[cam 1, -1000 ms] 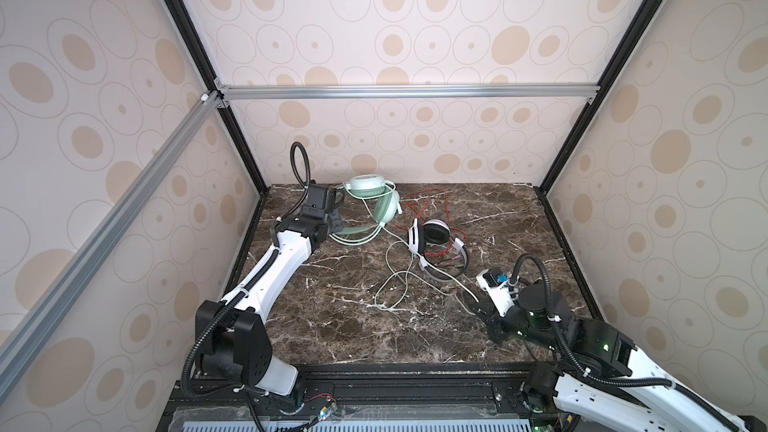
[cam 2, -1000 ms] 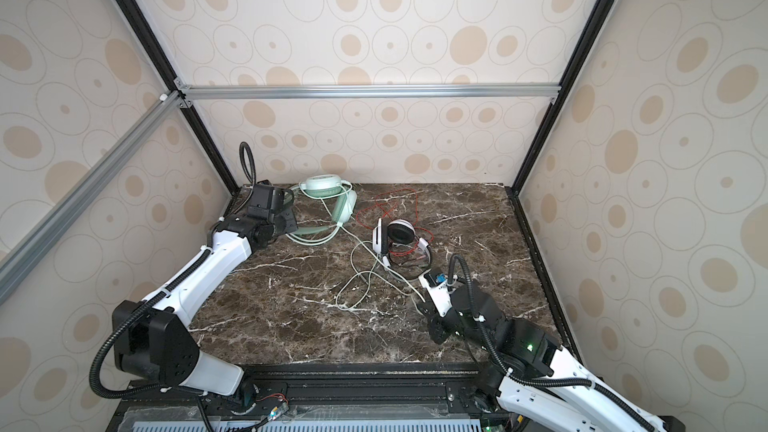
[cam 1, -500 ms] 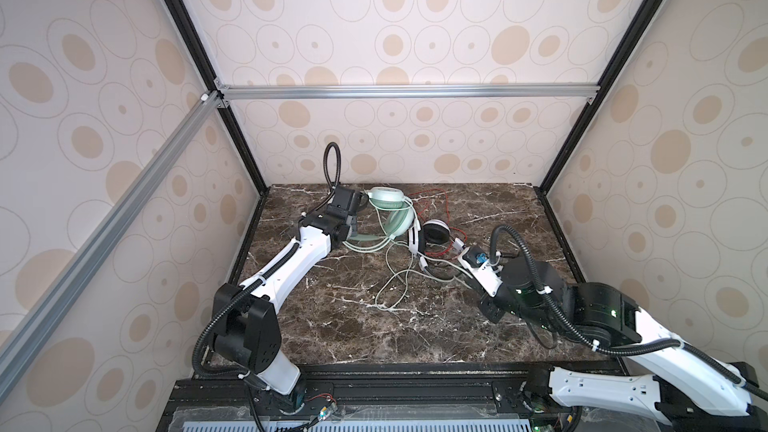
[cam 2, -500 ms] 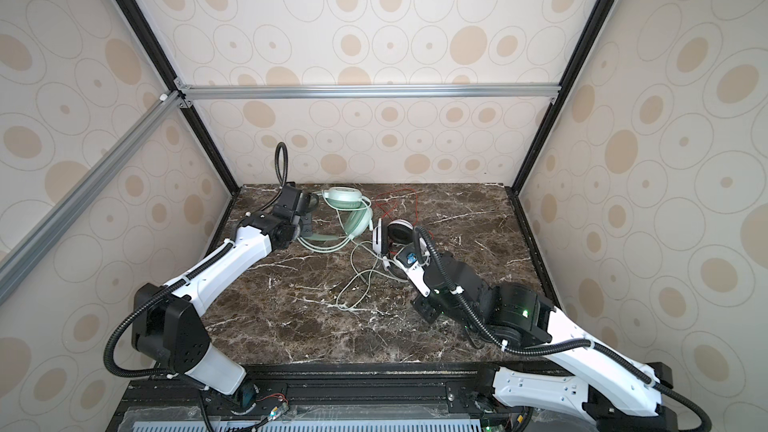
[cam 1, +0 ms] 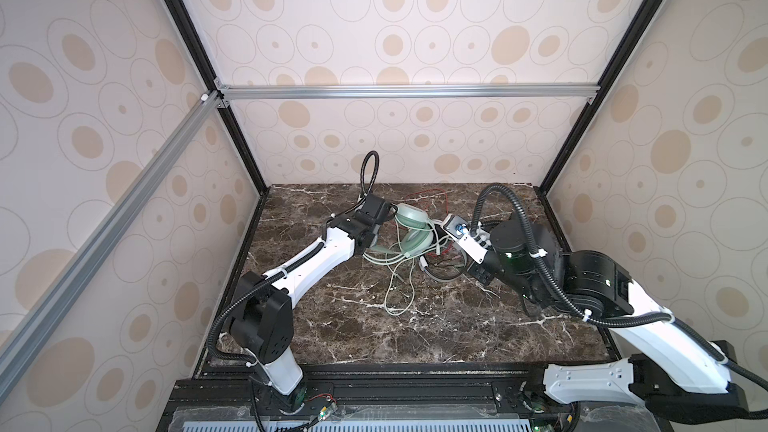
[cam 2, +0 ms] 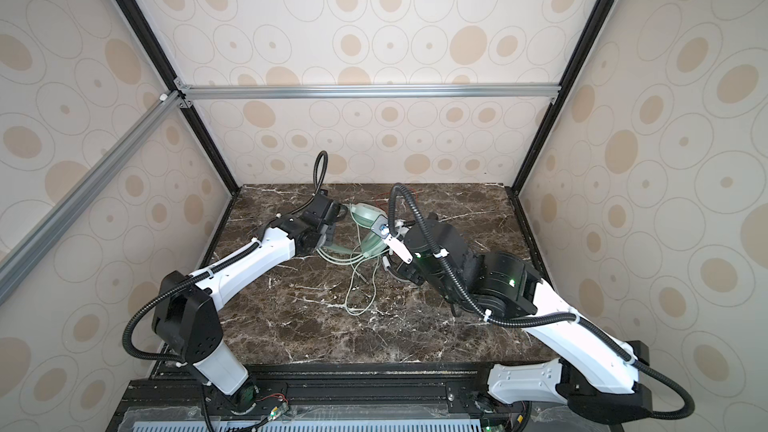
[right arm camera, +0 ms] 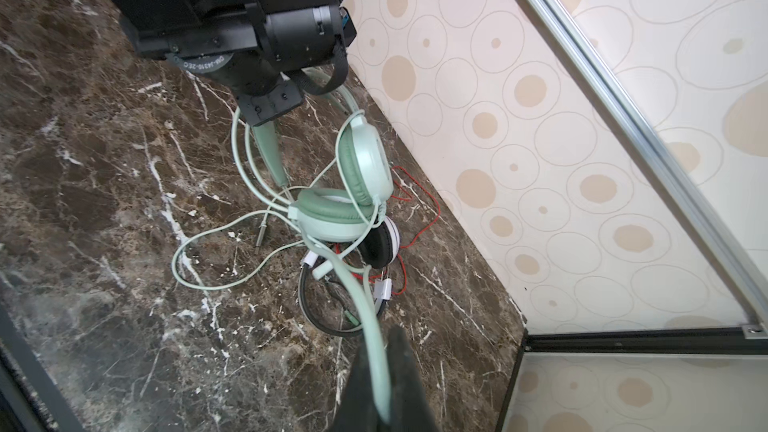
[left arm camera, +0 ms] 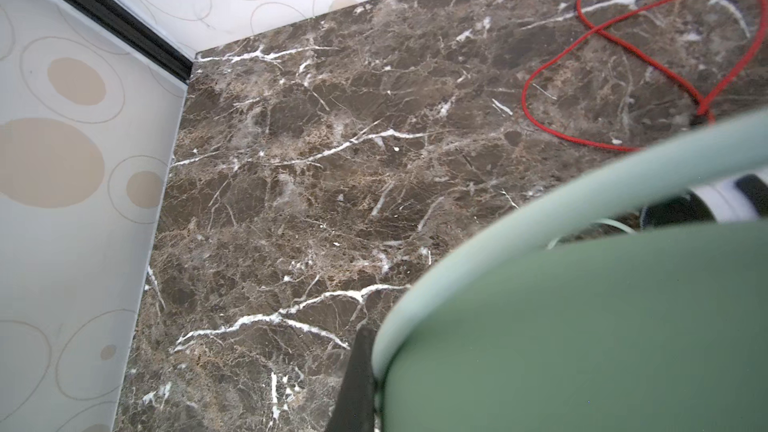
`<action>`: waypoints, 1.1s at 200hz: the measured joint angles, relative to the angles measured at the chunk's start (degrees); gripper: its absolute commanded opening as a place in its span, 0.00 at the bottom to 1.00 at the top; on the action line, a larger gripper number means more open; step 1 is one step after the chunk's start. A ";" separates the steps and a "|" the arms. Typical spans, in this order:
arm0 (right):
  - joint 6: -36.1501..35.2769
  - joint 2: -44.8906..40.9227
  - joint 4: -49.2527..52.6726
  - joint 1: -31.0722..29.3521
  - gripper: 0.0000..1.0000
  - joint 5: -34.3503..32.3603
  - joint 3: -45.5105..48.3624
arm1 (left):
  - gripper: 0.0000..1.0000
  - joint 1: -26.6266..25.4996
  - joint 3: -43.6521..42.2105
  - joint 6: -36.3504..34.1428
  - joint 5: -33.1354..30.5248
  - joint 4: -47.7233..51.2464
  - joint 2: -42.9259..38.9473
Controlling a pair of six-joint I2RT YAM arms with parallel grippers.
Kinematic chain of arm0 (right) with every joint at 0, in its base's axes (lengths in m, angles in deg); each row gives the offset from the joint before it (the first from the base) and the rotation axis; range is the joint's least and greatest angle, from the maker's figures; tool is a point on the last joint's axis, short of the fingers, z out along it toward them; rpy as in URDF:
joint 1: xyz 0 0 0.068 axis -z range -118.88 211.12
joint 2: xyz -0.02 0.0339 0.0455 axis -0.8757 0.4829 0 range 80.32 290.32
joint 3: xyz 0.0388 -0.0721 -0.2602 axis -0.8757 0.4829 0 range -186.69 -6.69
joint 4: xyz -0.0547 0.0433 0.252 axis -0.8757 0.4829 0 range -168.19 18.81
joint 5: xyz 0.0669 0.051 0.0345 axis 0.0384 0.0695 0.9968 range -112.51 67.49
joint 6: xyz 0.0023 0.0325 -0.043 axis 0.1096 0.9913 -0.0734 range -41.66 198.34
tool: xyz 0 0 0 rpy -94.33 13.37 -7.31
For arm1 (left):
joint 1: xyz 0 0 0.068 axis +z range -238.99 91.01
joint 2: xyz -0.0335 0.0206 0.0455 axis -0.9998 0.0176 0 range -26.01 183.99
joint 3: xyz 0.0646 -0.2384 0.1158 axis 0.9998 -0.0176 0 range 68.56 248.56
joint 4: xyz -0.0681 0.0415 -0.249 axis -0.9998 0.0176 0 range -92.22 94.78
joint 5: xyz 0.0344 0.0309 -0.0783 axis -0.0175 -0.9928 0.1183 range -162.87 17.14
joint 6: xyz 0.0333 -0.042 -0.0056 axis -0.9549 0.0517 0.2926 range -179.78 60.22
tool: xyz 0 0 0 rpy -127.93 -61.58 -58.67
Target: Wrap the headphones
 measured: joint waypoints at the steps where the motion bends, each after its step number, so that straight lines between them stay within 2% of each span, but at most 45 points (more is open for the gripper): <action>1: -0.13 0.11 -0.07 0.02 0.00 -0.09 -0.04 | 0.00 -0.04 0.00 -0.11 0.13 0.02 0.04; 40: -5.73 4.63 -2.25 4.52 0.00 -2.12 -3.93 | 0.00 -0.90 0.13 -2.82 3.08 0.35 0.81; 86: -7.91 6.97 -2.03 7.56 0.00 -2.62 -6.95 | 0.00 -0.94 0.83 -3.67 2.10 0.39 0.72; 162: -7.43 8.02 -0.90 7.67 0.00 -0.96 -8.52 | 0.00 -2.08 1.29 -2.78 -10.32 2.14 -3.04; 220: -9.70 9.42 -1.49 7.65 0.00 -1.44 -10.78 | 0.00 -11.91 4.94 -3.13 -24.63 8.44 -4.57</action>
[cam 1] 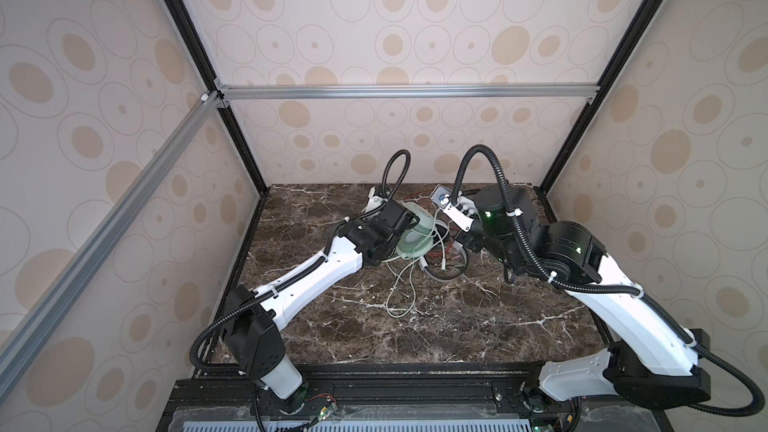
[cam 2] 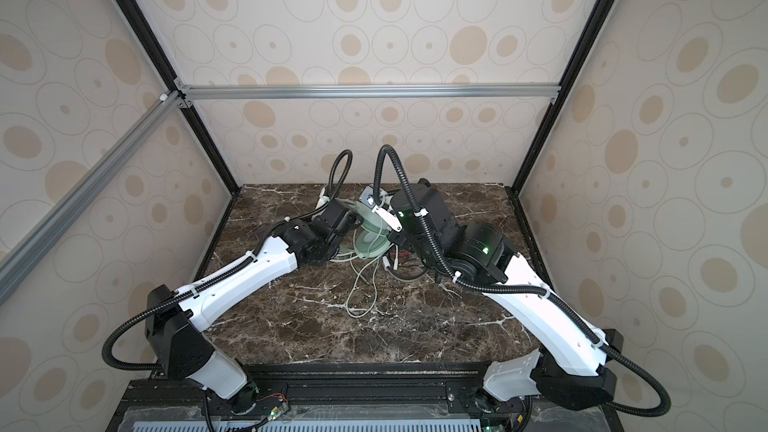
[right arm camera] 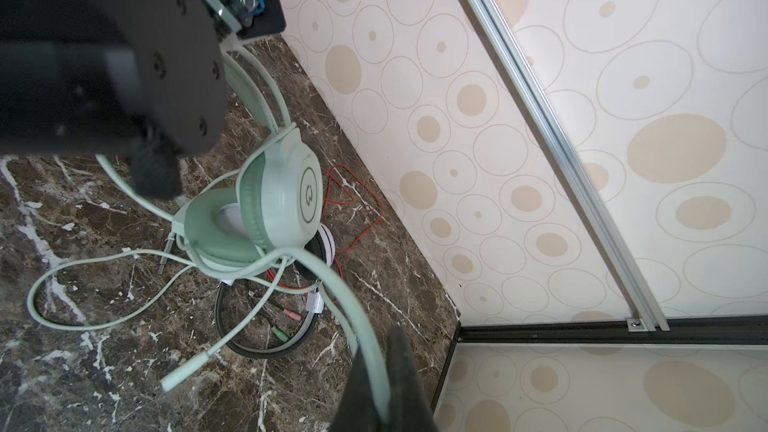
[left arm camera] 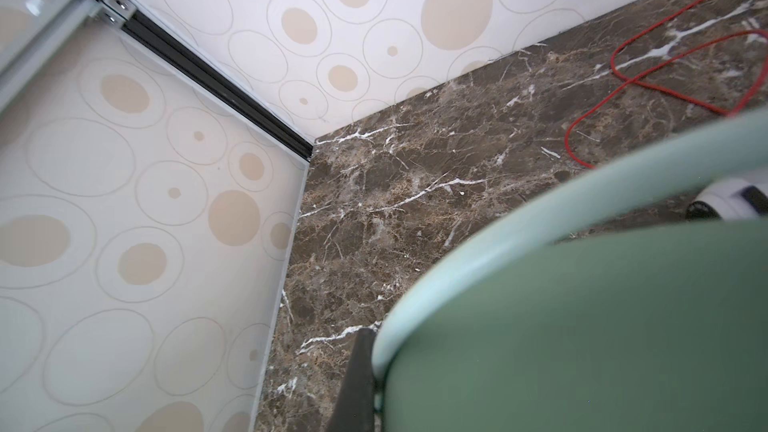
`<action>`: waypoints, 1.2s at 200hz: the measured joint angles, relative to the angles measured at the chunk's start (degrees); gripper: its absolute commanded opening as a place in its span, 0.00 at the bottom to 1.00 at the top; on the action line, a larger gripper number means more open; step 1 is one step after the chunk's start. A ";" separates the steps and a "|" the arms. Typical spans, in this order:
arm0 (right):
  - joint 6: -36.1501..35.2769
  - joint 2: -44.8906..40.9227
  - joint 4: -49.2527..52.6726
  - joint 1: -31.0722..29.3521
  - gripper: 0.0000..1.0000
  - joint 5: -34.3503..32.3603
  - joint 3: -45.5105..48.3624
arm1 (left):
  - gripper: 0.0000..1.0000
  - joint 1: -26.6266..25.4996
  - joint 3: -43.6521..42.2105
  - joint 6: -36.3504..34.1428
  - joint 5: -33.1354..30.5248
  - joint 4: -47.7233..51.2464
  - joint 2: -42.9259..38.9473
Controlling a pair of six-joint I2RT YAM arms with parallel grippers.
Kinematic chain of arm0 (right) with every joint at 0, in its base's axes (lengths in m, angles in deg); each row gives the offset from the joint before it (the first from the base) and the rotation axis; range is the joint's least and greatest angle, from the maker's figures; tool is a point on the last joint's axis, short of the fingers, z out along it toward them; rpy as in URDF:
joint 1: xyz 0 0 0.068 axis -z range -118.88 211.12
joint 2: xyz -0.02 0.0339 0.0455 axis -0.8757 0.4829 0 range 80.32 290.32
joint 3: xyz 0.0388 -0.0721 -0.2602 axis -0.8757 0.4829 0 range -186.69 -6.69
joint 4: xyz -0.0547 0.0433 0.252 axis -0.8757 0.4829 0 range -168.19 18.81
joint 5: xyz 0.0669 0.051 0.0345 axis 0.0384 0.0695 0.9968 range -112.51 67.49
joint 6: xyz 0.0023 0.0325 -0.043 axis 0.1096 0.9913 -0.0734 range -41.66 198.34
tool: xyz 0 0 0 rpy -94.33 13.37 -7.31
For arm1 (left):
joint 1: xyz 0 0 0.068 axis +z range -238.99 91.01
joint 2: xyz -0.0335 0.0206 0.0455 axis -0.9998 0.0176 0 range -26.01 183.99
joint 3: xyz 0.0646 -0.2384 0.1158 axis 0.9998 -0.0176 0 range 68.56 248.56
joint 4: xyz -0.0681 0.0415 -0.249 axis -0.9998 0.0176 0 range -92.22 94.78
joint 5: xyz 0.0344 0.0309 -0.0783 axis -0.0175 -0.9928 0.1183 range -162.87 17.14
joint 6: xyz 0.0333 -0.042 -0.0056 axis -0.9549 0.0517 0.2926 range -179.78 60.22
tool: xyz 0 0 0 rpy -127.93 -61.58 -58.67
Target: Wrap the headphones
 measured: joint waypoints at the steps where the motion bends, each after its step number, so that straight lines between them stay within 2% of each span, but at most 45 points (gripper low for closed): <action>1: -0.02 0.00 -0.07 0.00 0.00 0.00 0.00 | 0.00 -0.09 0.02 0.02 -0.11 0.11 0.00; 22: -0.61 0.00 -0.63 0.02 0.00 -0.13 -0.04 | 0.00 -1.90 0.46 0.44 -1.97 3.04 -0.02; 43: -1.18 -0.02 -1.55 0.02 0.00 -0.04 0.20 | 0.00 -2.58 0.48 -0.13 -0.09 4.81 -0.46; 62: -1.38 -0.13 -3.06 0.07 0.00 0.81 0.98 | 0.00 -2.62 0.37 -2.45 6.58 5.31 -2.27; 85: -1.18 -0.20 -4.52 0.70 0.00 3.06 1.70 | 0.00 -3.06 -1.60 -5.31 19.45 4.87 -6.49; 111: 0.39 -0.39 -5.57 3.89 0.00 8.26 1.97 | 0.00 -3.96 -5.25 -7.85 33.86 3.98 -10.71; 144: 3.48 -0.57 -5.99 9.35 0.00 16.94 2.71 | 0.00 -4.92 -9.05 -8.74 44.57 3.48 -13.22; 187: 9.25 1.68 -6.19 19.17 0.00 31.01 4.72 | 0.00 -4.98 -10.47 -8.70 51.98 1.84 -16.92; 240: 14.32 7.74 -7.69 23.19 0.00 45.86 8.74 | 0.00 -4.98 -10.45 -8.46 57.07 0.85 -18.62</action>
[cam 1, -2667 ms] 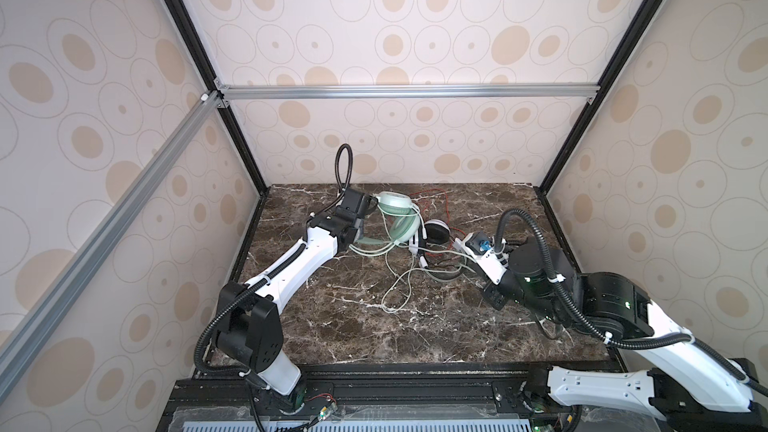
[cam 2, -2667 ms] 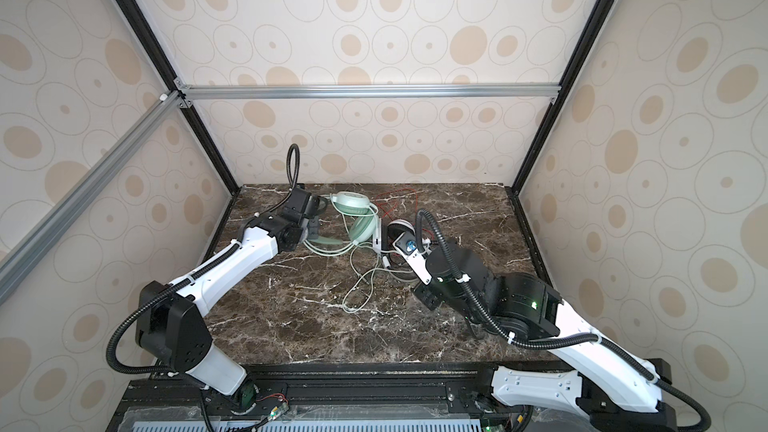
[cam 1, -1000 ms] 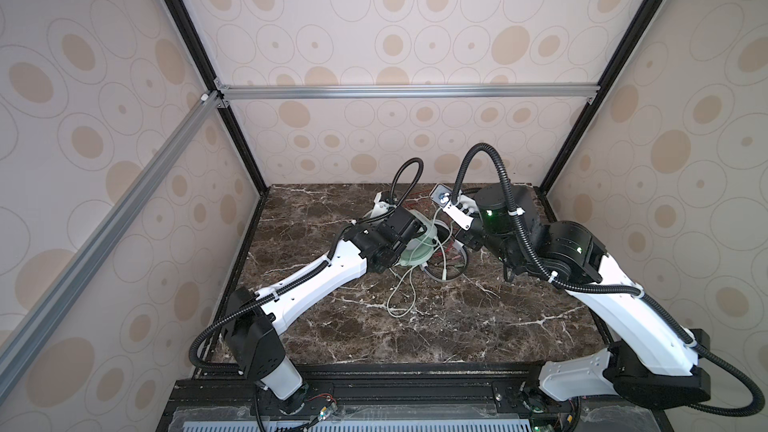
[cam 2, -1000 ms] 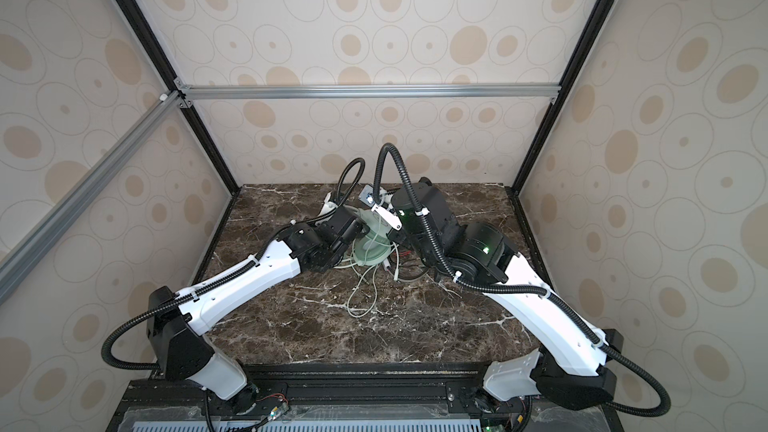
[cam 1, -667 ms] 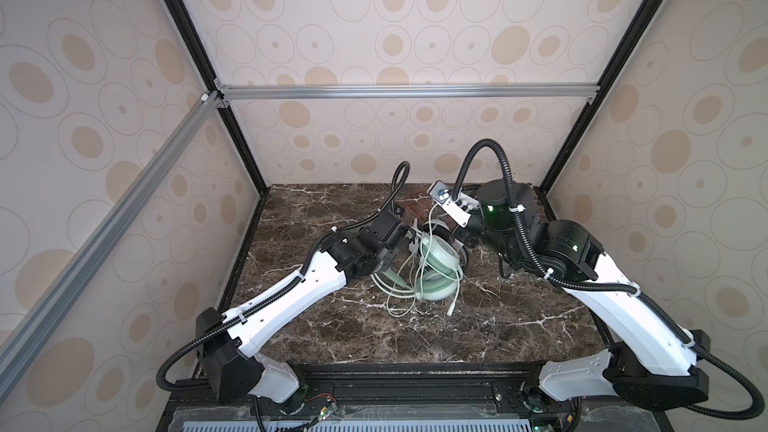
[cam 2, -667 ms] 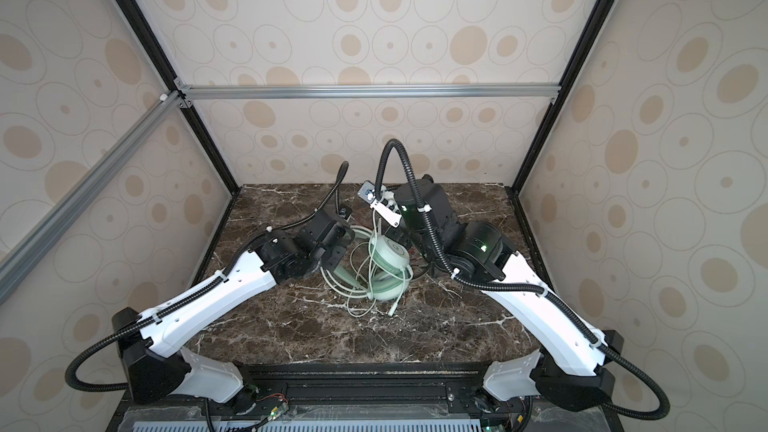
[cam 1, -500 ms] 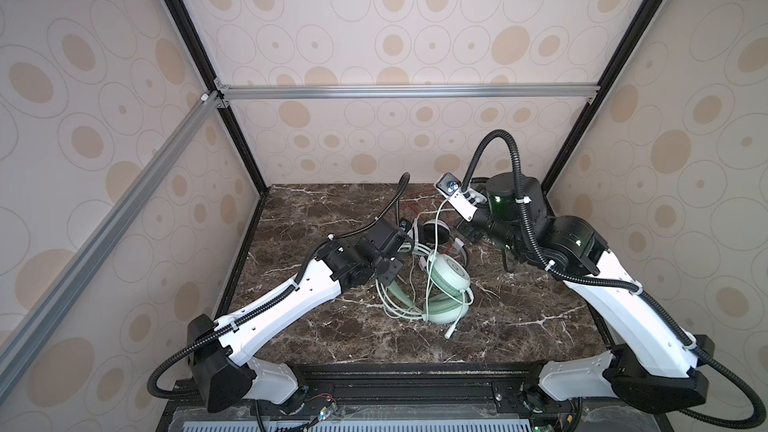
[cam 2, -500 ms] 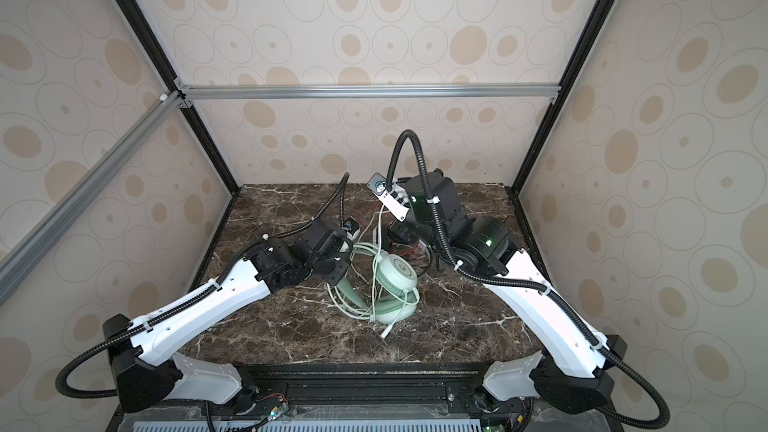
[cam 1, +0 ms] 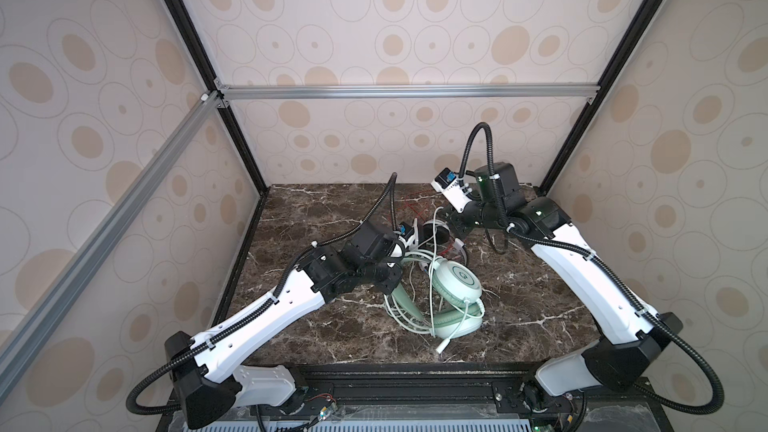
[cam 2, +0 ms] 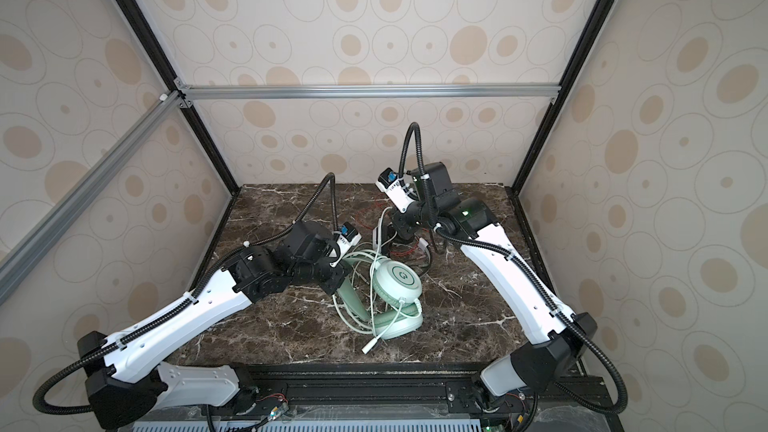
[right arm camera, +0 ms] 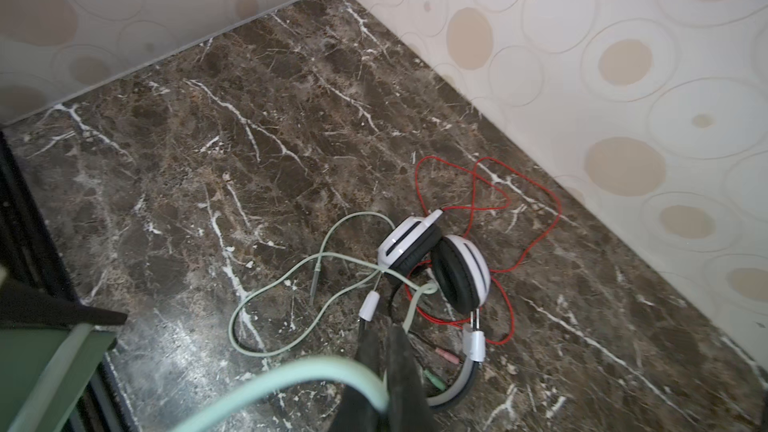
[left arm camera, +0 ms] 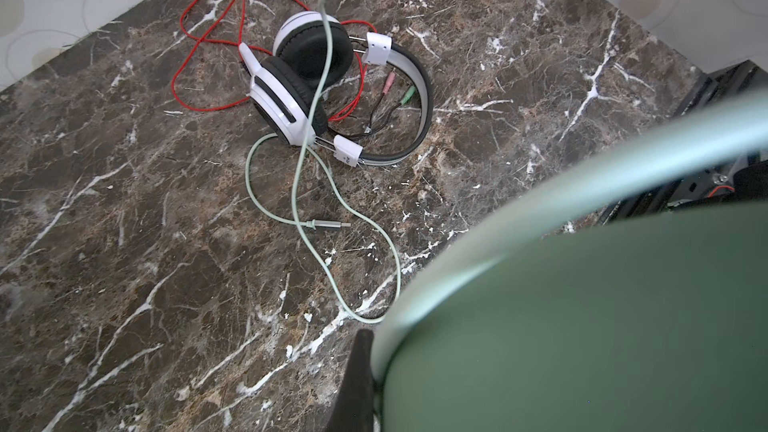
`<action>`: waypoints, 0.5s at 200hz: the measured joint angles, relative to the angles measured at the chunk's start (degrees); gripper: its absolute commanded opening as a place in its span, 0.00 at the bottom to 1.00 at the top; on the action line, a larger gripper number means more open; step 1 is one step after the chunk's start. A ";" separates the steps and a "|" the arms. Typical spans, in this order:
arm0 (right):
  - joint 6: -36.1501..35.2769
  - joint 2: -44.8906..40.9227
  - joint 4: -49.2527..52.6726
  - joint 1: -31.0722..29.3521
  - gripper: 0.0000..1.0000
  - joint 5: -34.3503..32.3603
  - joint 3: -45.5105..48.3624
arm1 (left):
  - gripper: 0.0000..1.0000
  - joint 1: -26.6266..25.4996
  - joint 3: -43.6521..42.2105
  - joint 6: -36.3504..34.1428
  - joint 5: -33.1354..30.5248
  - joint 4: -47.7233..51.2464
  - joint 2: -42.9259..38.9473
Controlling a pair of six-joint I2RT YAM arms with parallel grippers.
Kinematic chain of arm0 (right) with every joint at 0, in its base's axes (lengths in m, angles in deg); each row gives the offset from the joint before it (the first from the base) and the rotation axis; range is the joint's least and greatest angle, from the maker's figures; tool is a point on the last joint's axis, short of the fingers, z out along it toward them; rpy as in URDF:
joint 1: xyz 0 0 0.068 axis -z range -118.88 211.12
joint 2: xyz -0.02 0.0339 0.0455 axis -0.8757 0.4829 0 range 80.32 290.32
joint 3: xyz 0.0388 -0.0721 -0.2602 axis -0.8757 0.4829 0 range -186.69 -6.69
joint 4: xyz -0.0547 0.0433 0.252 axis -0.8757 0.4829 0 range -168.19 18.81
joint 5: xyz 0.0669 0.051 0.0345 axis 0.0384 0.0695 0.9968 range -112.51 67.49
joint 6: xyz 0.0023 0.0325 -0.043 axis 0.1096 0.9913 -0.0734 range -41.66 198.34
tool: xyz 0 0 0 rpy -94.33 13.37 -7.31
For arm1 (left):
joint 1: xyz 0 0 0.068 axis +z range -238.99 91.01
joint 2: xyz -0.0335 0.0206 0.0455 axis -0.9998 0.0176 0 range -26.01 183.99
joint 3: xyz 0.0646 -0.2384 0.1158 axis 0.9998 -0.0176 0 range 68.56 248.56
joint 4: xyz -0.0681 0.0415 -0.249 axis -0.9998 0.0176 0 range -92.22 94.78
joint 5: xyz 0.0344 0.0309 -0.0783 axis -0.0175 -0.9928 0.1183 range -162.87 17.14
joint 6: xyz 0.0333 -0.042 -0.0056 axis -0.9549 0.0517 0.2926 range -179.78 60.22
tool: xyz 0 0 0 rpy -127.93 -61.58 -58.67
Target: Wrap the headphones
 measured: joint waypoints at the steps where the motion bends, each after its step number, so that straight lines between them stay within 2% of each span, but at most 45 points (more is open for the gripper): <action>1: 0.17 0.07 -0.11 0.07 0.00 0.28 0.15 | 0.00 0.00 0.00 0.00 0.00 0.00 0.00; 39: 3.32 0.31 -3.74 2.01 0.00 6.73 6.38 | 0.00 0.00 0.81 0.44 0.11 0.37 0.63; 82: 6.67 0.00 -9.57 4.70 0.08 13.29 15.82 | 0.00 0.13 2.75 2.01 -1.81 1.01 1.92; 100: 9.03 -1.14 -14.03 5.88 0.08 17.09 21.46 | 0.00 1.09 3.96 3.19 -3.41 1.31 2.64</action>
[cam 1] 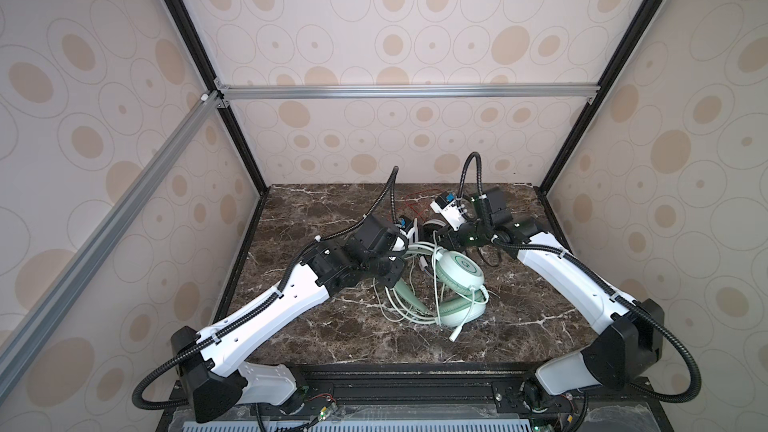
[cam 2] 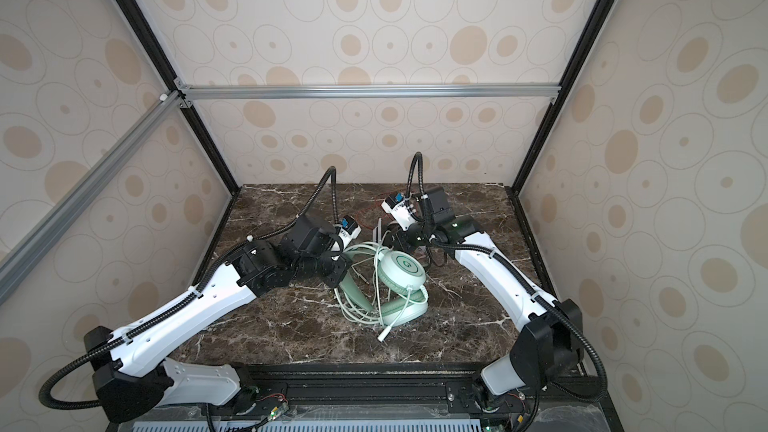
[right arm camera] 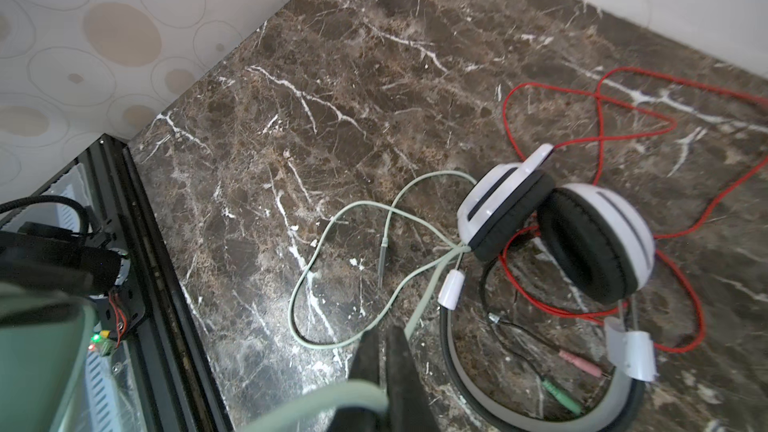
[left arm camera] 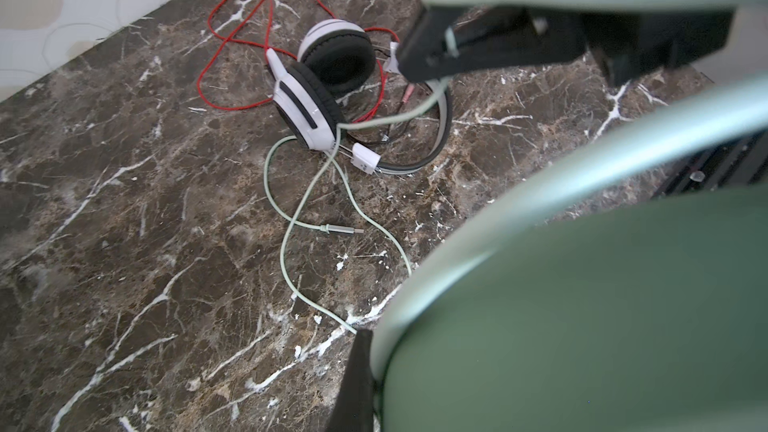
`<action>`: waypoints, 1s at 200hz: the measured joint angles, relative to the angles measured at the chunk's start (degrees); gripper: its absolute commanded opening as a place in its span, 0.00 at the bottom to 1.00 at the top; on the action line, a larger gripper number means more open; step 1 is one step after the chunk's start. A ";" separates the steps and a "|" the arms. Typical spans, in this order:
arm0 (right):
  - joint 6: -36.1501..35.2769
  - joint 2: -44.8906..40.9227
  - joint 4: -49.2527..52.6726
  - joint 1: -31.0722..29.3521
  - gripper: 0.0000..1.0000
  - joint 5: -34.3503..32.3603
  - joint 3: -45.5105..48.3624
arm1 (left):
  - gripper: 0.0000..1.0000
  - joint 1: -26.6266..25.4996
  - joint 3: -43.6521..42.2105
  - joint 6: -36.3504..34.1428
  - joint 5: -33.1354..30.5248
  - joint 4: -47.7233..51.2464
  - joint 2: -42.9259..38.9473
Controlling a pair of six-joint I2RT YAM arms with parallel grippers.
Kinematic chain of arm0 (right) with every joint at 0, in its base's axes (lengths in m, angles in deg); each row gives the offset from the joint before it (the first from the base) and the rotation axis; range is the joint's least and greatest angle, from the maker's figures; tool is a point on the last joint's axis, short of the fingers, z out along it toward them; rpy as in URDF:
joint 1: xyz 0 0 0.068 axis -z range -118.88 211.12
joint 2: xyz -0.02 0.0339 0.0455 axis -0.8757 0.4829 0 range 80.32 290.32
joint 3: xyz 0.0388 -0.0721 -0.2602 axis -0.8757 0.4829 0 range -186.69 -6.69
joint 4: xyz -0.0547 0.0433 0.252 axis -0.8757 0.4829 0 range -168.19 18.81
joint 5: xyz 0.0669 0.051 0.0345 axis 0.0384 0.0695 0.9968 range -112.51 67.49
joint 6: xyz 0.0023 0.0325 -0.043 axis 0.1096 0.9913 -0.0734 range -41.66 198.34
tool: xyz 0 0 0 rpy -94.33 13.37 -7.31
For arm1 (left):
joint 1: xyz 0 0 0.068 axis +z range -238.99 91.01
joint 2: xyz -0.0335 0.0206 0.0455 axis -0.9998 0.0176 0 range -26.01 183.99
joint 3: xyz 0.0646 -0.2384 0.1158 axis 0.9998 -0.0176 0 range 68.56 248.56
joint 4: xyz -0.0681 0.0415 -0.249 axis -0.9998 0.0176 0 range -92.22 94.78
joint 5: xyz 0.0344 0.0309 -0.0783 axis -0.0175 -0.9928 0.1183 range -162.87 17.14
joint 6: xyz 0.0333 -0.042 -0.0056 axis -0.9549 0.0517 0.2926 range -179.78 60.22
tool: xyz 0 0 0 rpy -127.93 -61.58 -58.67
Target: Wrap the headphones
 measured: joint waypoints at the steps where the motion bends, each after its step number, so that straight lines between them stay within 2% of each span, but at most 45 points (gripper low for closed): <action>1: 0.09 -0.07 -0.15 0.09 0.08 0.22 0.22 | 0.00 0.20 0.07 0.07 -0.11 0.00 0.04; 28: 5.03 -1.95 -8.31 3.17 0.09 7.48 8.52 | 0.00 4.33 0.59 1.70 -0.31 -0.07 0.72; 45: 7.82 -2.25 -13.38 4.35 0.22 11.58 12.39 | 0.00 7.93 0.57 2.45 0.44 -0.26 0.79; 75: 12.59 -2.25 -20.15 4.96 0.39 15.98 18.82 | 0.00 12.90 0.94 4.13 2.99 -3.54 0.52; 115: 17.05 -4.50 -26.71 5.62 0.49 17.64 25.81 | 0.00 14.27 3.56 4.81 2.71 -4.31 1.20; 143: 20.57 -6.60 -34.12 6.12 0.54 17.81 30.58 | 0.00 14.45 7.39 4.81 -1.33 -2.78 2.95; 162: 23.80 -6.38 -40.65 6.19 0.49 17.86 34.21 | 0.00 14.62 10.95 4.79 -3.96 -1.66 4.44; 200: 28.89 -4.63 -48.35 3.52 0.49 14.16 36.46 | 0.00 14.67 16.96 4.48 -7.13 0.70 5.84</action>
